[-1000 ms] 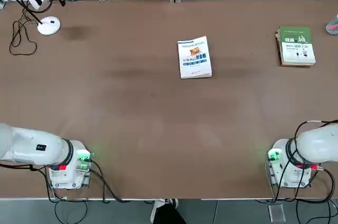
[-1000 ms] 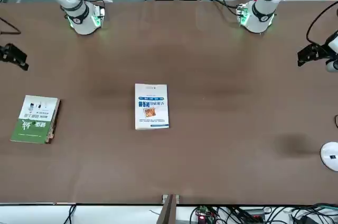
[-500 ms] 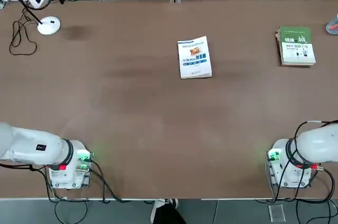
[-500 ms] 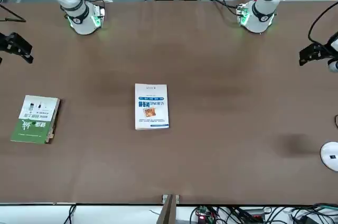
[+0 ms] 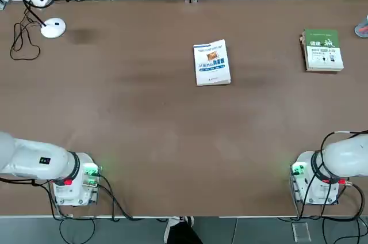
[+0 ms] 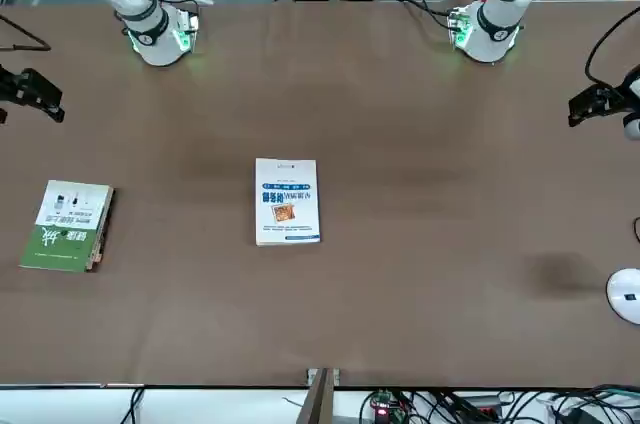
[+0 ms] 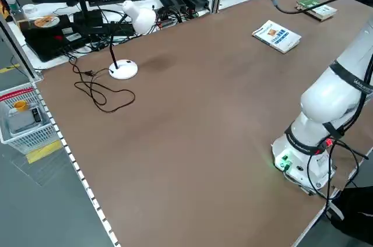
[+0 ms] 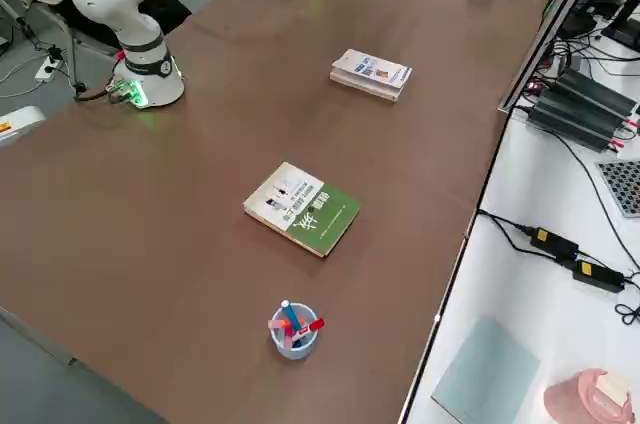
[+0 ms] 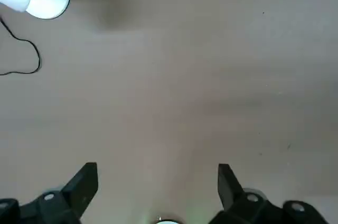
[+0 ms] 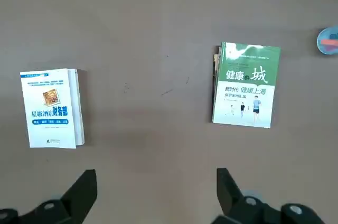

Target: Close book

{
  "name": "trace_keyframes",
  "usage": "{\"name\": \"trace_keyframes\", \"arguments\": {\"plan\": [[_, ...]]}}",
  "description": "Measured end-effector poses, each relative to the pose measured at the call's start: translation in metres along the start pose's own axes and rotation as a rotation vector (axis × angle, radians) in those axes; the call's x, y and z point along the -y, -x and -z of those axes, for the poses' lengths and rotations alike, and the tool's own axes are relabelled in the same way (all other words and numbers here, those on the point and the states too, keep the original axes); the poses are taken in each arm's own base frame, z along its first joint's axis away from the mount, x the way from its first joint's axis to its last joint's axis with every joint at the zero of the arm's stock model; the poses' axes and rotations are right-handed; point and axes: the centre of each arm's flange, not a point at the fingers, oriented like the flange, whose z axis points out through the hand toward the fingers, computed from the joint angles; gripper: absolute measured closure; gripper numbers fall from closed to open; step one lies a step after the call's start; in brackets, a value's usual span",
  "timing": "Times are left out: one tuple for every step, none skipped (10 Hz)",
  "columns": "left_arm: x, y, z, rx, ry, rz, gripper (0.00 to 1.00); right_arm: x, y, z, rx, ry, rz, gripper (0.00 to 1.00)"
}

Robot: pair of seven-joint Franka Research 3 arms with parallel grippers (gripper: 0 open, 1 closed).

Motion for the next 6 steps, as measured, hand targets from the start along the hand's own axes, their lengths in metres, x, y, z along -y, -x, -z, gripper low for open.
{"name": "trace_keyframes", "arguments": {"plan": [[0.0,0.0004,0.0004,0.003,0.0,0.0,0.0,0.0,-0.0006,-0.0019,0.004,0.0,-0.001,0.0],[0.0001,0.0009,0.0011,0.005,0.0,0.0,0.0,-0.0001,-0.0009,-0.004,0.008,0.001,-0.002,0.0],[0.0001,0.0012,0.002,0.006,0.0,0.0,0.0,-0.0004,-0.001,-0.006,0.012,0.001,-0.004,0.0],[0.0001,0.0014,0.0027,0.006,0.0,0.0,0.0,-0.0006,-0.0011,-0.0076,0.014,0.002,-0.005,0.0],[0.0001,0.0014,0.0031,0.005,0.0,0.0,0.0,-0.0008,-0.0013,-0.0084,0.015,0.002,-0.006,0.0],[0.0001,0.0015,0.0032,0.005,0.0,0.0,0.0,-0.0009,-0.0014,-0.0088,0.016,0.002,-0.006,0.0]]}}
